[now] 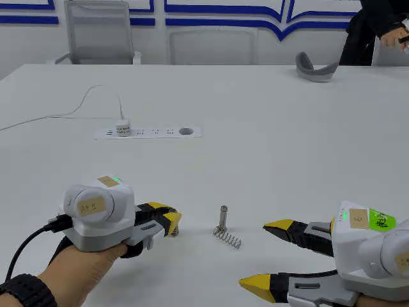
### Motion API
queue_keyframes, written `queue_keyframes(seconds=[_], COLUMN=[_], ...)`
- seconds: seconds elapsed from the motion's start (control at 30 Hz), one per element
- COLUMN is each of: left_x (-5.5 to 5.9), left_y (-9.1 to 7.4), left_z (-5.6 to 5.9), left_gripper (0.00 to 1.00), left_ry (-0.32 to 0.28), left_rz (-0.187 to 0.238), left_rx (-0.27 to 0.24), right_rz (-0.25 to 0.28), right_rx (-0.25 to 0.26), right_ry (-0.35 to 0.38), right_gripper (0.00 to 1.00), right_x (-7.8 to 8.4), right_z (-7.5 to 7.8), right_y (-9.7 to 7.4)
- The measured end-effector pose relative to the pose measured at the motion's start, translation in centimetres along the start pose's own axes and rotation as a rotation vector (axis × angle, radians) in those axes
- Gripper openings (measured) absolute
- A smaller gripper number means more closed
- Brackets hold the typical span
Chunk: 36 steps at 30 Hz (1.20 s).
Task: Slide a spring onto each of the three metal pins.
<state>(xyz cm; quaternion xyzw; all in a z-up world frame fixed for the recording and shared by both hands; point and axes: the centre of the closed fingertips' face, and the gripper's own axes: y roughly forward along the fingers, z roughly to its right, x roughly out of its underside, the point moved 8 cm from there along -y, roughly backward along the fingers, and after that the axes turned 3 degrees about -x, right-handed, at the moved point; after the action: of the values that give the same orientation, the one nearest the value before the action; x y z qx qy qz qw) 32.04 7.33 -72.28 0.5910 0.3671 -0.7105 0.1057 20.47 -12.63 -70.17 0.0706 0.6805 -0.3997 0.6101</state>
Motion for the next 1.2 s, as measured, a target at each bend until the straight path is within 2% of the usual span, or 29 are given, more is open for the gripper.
queue_keyframes(seconds=[0.57,0.87,1.2], left_x=[-0.2,-0.9,-1.6], left_y=[-0.6,-1.3,-2.7], left_z=[-0.1,0.2,0.6], left_gripper=[0.18,0.21,0.27], left_ry=[-0.007,-0.016,0.009], left_rz=[0.005,0.032,0.057], left_rx=[-0.002,0.004,0.012], right_rz=[0.000,-0.001,-0.005], right_rx=[-0.009,-0.015,-0.022], right_ry=[-0.006,-0.012,-0.013], right_gripper=[0.58,0.58,0.58], right_x=[-0.3,-0.4,-0.2], right_z=[-0.1,-0.1,-0.2], right_y=[0.3,0.4,0.7])
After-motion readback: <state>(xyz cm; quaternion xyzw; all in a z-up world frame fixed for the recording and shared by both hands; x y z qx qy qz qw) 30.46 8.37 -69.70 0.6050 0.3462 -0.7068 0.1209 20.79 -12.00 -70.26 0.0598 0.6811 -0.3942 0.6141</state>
